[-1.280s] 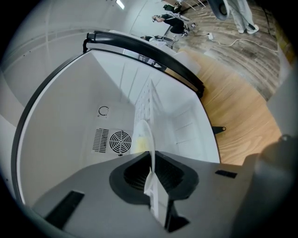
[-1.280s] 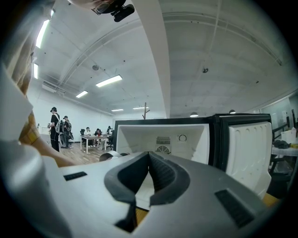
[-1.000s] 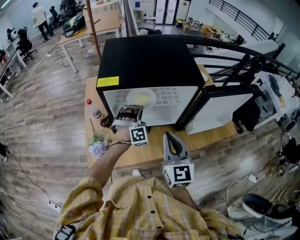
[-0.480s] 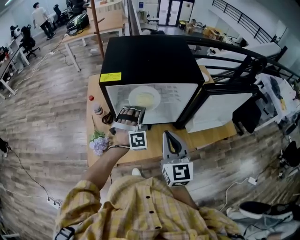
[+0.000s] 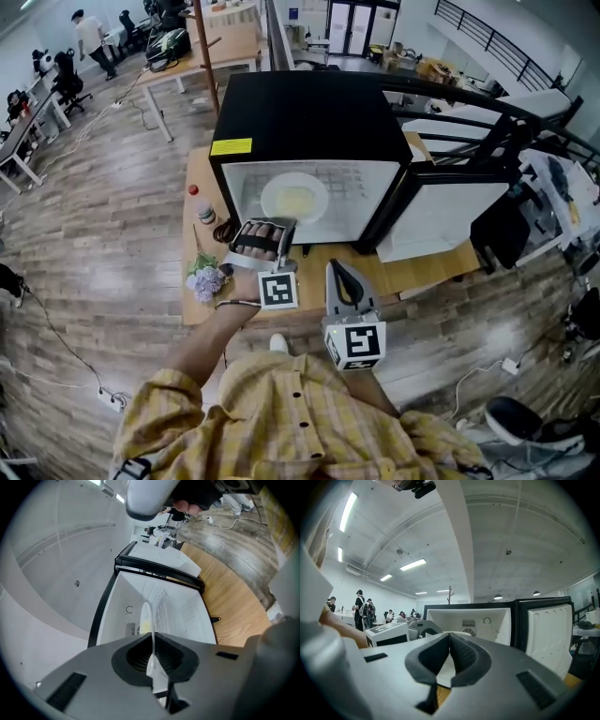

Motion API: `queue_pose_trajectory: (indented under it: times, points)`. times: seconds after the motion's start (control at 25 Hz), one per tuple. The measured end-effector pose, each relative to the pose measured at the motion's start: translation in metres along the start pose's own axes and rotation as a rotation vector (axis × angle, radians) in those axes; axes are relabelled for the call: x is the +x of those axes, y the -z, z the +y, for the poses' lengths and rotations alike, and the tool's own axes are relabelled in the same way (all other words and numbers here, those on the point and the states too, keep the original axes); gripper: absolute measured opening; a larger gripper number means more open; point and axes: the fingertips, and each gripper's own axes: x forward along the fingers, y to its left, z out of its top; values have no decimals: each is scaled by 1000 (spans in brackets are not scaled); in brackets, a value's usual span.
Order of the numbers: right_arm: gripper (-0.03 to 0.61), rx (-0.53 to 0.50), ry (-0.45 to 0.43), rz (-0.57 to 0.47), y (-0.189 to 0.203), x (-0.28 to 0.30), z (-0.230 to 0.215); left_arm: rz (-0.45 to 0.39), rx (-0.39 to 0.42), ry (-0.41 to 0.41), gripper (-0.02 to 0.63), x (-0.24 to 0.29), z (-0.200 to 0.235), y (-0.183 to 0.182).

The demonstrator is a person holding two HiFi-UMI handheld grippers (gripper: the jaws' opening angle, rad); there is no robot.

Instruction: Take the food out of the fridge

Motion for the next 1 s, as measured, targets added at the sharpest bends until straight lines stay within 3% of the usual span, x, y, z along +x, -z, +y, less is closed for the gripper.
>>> queue_pose_trajectory:
  times: [1.0]
  points:
    - [8, 7, -8, -7, 4, -13, 8, -46, -61, -56, 18, -98, 11, -35]
